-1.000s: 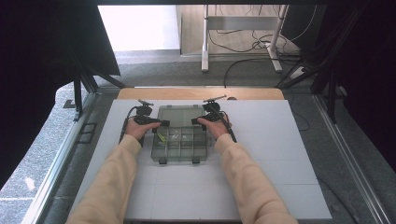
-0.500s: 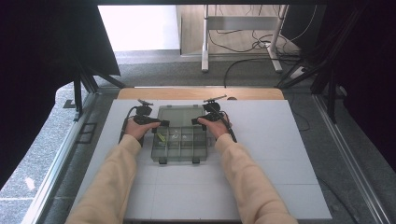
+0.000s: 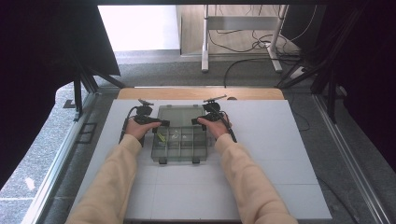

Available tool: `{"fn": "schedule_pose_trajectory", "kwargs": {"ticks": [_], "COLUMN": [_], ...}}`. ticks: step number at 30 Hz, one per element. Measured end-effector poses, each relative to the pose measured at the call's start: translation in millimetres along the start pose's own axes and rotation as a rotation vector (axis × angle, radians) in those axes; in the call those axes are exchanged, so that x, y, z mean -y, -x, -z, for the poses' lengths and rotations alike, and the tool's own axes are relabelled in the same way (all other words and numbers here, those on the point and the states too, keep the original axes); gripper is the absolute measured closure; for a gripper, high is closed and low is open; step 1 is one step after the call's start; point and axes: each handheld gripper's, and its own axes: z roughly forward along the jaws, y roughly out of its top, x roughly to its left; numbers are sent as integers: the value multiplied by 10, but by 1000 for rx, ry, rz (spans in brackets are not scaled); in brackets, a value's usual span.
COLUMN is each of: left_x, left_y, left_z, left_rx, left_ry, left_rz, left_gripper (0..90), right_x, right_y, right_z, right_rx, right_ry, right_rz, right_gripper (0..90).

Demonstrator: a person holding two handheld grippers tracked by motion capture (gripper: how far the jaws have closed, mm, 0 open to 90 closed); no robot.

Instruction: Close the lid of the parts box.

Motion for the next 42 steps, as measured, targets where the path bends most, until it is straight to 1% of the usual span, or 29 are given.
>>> {"fn": "schedule_pose_trajectory", "kwargs": {"ticks": [2, 4, 7, 10, 15, 16, 21, 23, 28, 30, 35, 37, 40, 42], "left_x": [0, -2, -2, -2, -2, -2, 0, 0, -2, -4, -7, -7, -8, -9], "left_y": [1, -2, -1, 0, -12, -3, -5, -5, -17, -15, -6, 3, 2, 9], "left_z": [-1, 4, -1, -2, -1, -9, -8, -9, 11, 18, 42, 48, 69, 82], "left_rx": [1, 1, 9, 11, 24, 27, 29, 33, 42, 46, 46, 47, 52, 55], "left_ry": [-1, -14, -12, -12, -8, 3, 5, 8, 10, 21, 30, 40, 46, 55], "left_rz": [0, -14, -13, -12, -3, 11, 9, 11, 1, 6, -2, 2, -8, -6], "left_gripper": [256, 259, 258, 256, 254, 254, 254, 254, 254, 255, 255, 256, 256, 256], "right_x": [0, -1, -3, -8, -10, -10, -9, -10, -18, -19, -26, -30, -36, -41], "right_y": [1, 1, -2, -8, 10, 16, 41, 46, 48, 53, 69, 67, 57, 53], "right_z": [-1, -1, -6, -8, -4, -2, 4, 7, 28, 36, 61, 76, 94, 111], "right_rx": [-1, -3, -23, -22, -37, -40, -65, -67, -70, -77, -96, -97, -97, -99], "right_ry": [1, 1, 2, -1, 1, 1, 13, 18, 28, 36, 53, 58, 64, 70], "right_rz": [0, -1, -18, -21, -35, -37, -71, -72, -72, -76, -97, -95, -98, -95], "right_gripper": [240, 241, 243, 243, 243, 245, 252, 255, 258, 261, 265, 267, 269, 271]}}
